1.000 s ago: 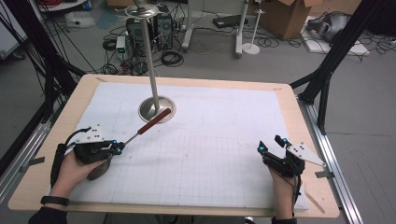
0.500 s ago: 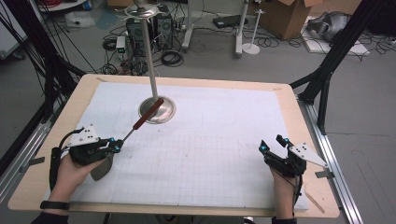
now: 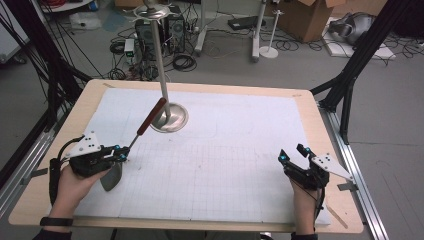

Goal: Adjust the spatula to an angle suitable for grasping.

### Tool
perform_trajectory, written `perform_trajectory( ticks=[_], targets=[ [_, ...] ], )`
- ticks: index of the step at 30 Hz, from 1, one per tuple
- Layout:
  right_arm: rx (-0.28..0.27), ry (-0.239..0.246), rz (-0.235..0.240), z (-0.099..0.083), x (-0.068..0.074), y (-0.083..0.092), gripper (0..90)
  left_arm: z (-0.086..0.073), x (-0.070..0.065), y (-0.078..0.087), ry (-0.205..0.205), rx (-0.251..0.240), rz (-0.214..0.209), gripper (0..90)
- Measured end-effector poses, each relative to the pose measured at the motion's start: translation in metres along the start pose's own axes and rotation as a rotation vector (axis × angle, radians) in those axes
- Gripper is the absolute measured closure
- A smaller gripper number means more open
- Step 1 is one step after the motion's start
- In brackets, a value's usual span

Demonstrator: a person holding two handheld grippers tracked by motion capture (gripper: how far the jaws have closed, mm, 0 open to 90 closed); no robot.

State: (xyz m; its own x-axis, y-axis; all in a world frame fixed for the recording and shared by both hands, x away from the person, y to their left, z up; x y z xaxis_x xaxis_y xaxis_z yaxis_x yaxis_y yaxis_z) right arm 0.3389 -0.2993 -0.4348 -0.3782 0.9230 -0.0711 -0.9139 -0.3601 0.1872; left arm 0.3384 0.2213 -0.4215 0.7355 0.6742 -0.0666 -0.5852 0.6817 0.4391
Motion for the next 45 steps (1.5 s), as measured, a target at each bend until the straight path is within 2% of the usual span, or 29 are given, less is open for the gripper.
perform_trajectory(
  ticks=[8, 18, 29, 35, 45],
  targets=[
    [-0.003, 0.0, 0.002, 0.001, 0.001, 0.0, 30.0, 0.01, -0.001, 0.008, 0.01, -0.041, 0.012, 83.9],
    [-0.003, 0.004, 0.003, 0.001, 0.003, -0.001, 30.1, 0.02, -0.004, 0.013, 0.027, -0.11, 0.008, 83.8],
    [-0.013, 0.003, 0.011, 0.003, 0.005, -0.001, 30.1, 0.042, -0.01, 0.02, 0.027, -0.189, -0.004, 83.9],
    [-0.013, 0.002, 0.008, 0.003, 0.004, 0.0, 30.2, 0.052, -0.012, 0.023, 0.025, -0.221, -0.007, 83.9],
    [-0.017, 0.004, 0.01, 0.004, 0.004, -0.001, 30.2, 0.06, -0.011, 0.026, 0.033, -0.256, 0.01, 83.9]
  ],
)
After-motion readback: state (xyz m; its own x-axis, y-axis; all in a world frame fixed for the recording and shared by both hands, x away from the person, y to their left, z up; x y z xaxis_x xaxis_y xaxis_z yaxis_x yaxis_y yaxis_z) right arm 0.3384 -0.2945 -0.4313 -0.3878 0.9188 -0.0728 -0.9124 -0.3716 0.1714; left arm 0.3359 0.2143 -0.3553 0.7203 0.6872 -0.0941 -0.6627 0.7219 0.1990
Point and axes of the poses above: each handheld gripper's, and its own axes: y roughly backward along the jaws, z roughly out of its top, x roughly to its left, the point moved 8 cm from there along -y, roughly forward along the jaws, and after that the axes turned 9 degrees about y, right-handed, at the moved point
